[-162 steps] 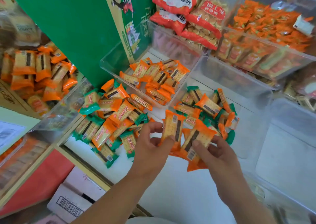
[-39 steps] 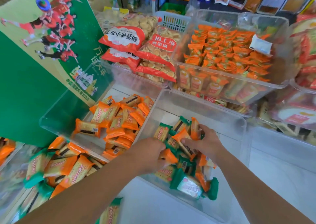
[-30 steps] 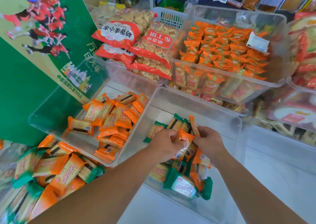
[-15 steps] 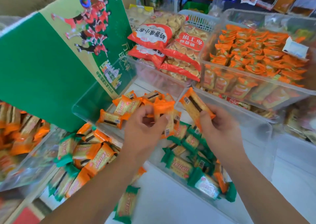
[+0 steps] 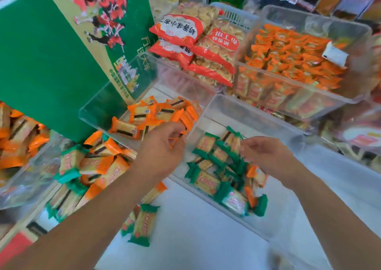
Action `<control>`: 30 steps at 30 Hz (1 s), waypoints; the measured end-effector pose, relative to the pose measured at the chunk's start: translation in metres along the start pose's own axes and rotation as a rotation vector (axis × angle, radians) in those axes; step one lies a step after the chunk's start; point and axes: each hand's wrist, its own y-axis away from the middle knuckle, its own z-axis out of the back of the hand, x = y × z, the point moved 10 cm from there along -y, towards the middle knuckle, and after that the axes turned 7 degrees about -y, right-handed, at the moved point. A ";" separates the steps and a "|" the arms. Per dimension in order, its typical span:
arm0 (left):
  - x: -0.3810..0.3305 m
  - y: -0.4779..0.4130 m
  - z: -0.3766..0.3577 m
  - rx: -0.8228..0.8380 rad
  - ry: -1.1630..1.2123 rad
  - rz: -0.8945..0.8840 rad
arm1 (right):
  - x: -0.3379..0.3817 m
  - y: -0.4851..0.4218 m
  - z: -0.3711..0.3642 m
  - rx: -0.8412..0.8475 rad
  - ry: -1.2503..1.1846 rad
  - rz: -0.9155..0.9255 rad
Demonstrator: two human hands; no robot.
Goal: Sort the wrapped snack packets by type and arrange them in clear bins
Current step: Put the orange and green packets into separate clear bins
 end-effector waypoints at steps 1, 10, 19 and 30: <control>-0.012 0.004 -0.027 0.122 0.019 -0.038 | -0.011 0.001 0.017 -0.017 0.076 0.001; -0.046 0.028 -0.211 0.630 -0.153 0.027 | -0.057 -0.014 0.040 0.190 0.923 0.154; -0.056 0.030 -0.255 0.681 -0.361 0.090 | -0.066 -0.028 0.028 0.210 1.074 0.255; -0.023 0.019 -0.085 0.194 0.284 0.291 | -0.001 -0.012 0.063 -0.167 0.298 0.128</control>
